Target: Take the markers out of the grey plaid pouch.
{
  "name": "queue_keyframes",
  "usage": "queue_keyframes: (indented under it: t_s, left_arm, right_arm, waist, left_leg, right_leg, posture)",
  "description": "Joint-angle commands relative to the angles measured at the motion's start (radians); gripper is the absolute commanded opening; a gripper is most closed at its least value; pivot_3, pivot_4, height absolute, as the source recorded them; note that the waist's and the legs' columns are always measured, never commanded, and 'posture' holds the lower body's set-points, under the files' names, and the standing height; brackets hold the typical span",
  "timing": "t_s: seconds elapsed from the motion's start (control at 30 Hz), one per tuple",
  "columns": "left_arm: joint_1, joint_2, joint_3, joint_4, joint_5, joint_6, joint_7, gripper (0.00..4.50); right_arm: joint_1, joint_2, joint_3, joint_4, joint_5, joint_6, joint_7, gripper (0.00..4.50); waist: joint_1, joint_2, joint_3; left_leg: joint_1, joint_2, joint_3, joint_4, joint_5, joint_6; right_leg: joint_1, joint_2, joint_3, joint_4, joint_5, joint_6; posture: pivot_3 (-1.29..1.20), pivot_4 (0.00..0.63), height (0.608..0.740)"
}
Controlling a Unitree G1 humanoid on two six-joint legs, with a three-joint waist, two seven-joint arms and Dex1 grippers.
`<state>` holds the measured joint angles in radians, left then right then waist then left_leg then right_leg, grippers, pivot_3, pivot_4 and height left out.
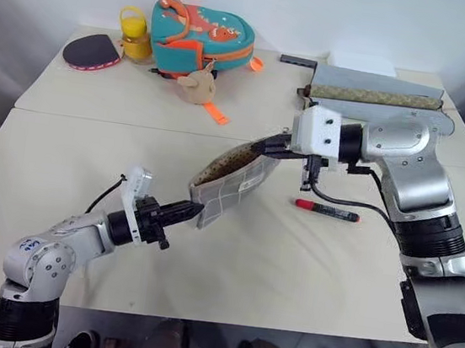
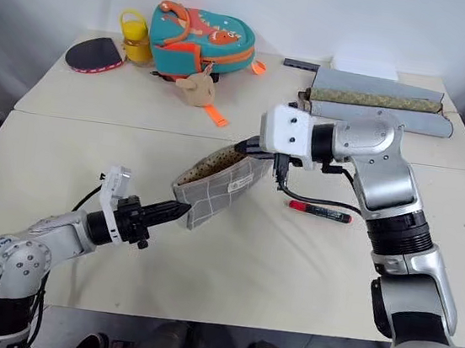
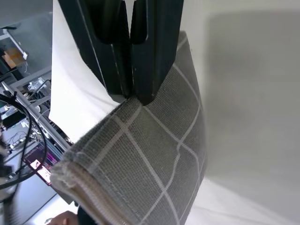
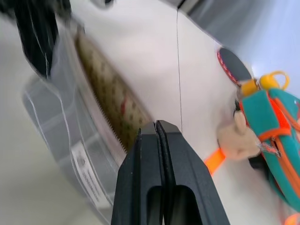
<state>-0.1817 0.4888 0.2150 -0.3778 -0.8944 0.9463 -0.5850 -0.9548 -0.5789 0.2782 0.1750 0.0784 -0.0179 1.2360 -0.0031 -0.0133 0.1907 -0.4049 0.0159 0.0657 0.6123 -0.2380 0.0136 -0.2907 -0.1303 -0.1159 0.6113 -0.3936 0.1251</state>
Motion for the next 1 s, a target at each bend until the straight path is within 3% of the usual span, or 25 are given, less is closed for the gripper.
queue_keyframes:
  t_s: [0.03, 0.3, 0.4, 0.63, 0.73, 0.9, 1.0]
  left_arm:
    - [0.007, 0.024, -0.022, -0.028, 0.018, -0.043, -0.038, 0.00]
    - [-0.011, -0.001, -0.036, -0.004, 0.007, -0.060, -0.036, 0.00]
    - [-0.019, -0.007, -0.072, 0.011, 0.033, -0.068, -0.057, 0.00]
    - [-0.044, -0.048, -0.037, 0.078, -0.067, -0.012, -0.077, 0.00]
    - [-0.042, -0.036, -0.029, 0.103, -0.067, -0.010, -0.088, 0.00]
    - [-0.025, -0.050, -0.041, 0.154, -0.054, -0.015, -0.101, 0.00]
    - [-0.014, -0.061, -0.050, 0.180, -0.041, -0.023, -0.105, 0.00]
  right_arm:
    - [-0.001, 0.030, 0.029, 0.003, -0.053, -0.050, -0.037, 0.04]
    - [0.004, 0.018, 0.132, 0.091, -0.230, -0.242, -0.054, 0.04]
    - [0.019, 0.043, 0.154, 0.093, -0.244, -0.244, -0.054, 0.04]
    - [0.034, 0.086, 0.174, 0.037, -0.238, -0.188, -0.023, 0.04]
    - [0.026, 0.102, 0.180, 0.036, -0.237, -0.175, -0.013, 0.58]
    - [0.011, 0.133, 0.201, 0.065, -0.284, -0.191, -0.040, 2.13]
    - [0.010, 0.143, 0.218, 0.080, -0.310, -0.215, -0.044, 2.13]
  waist:
    - [-0.002, 0.000, 0.000]
    - [0.002, 0.000, 0.000]
    - [-0.001, 0.000, 0.000]
    - [-0.003, 0.000, 0.000]
    - [-0.002, 0.000, 0.000]
    - [-0.002, 0.000, 0.000]
    - [-0.002, 0.000, 0.000]
  left_leg:
    - [0.000, 0.000, 0.000, 0.000, 0.000, 0.000]
    - [0.000, 0.000, 0.000, 0.001, 0.000, 0.000]
    - [0.000, 0.000, 0.000, 0.001, 0.000, 0.000]
    - [0.000, 0.001, 0.000, 0.001, 0.000, 0.000]
    - [0.000, 0.001, 0.000, 0.001, 0.001, 0.000]
    - [0.000, 0.000, 0.000, 0.001, 0.001, 0.000]
    - [0.000, 0.000, 0.000, 0.001, 0.000, 0.000]
  right_leg:
    - [0.000, 0.000, 0.000, 0.000, 0.000, 0.000]
    - [0.000, 0.001, 0.000, -0.001, 0.000, 0.000]
    - [0.000, 0.001, 0.000, -0.001, 0.000, 0.000]
    - [0.000, 0.001, 0.000, 0.001, 0.000, 0.000]
    - [0.000, 0.001, 0.000, 0.002, 0.000, 0.000]
    - [0.000, 0.001, 0.000, 0.001, 0.000, 0.000]
    - [0.000, 0.001, 0.000, 0.001, 0.000, 0.000]
  posture:
    - [0.00, 0.150, 0.740]
    - [0.00, 0.150, 0.740]
    - [0.00, 0.150, 0.740]
    - [0.00, 0.150, 0.740]
    - [0.00, 0.150, 0.740]
    - [0.00, 0.150, 0.740]
    - [0.00, 0.150, 0.740]
